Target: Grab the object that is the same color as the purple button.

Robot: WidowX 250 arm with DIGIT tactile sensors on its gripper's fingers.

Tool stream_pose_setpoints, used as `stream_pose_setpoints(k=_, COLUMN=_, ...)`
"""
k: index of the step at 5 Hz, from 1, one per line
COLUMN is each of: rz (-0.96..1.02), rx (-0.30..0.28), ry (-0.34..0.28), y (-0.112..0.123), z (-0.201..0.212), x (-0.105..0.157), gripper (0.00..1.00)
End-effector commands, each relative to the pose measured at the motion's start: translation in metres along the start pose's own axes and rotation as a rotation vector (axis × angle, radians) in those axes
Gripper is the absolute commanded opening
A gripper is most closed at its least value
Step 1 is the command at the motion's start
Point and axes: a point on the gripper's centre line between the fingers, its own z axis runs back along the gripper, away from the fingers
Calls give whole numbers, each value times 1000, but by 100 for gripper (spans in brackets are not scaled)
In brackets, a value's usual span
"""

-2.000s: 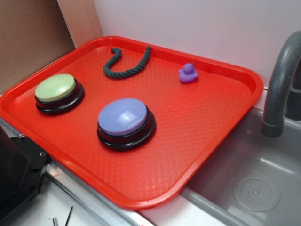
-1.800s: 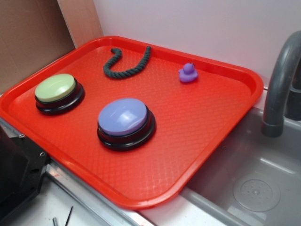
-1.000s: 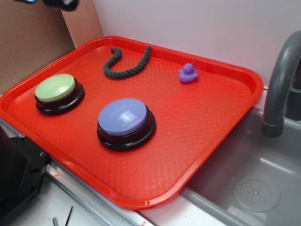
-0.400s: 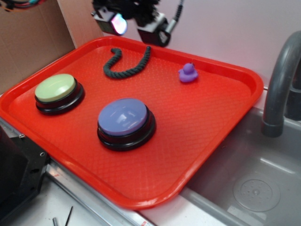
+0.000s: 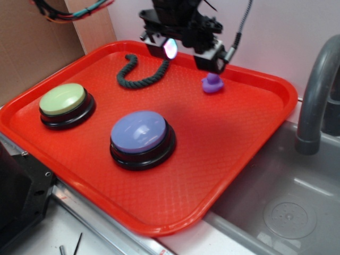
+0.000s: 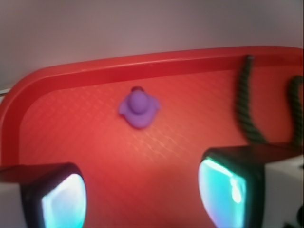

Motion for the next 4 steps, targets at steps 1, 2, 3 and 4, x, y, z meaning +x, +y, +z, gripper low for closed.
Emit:
stream_pose_setpoints(k=1, rz=20, rx=37, ry=-33, y=-3, z=-21, x=33, gripper=100)
stream_pose_setpoints(k=2, rz=22, rx=53, ry=-14, y=-1, z=-37, x=39, gripper=100)
stream_pose_setpoints(k=3, rz=32, rx=81, ry=7, y=2, z=-51, x=46, gripper=100)
stream_pose_setpoints(k=4, rz=28, rx=89, ry=21, y=2, z=-60, x=48, gripper=100)
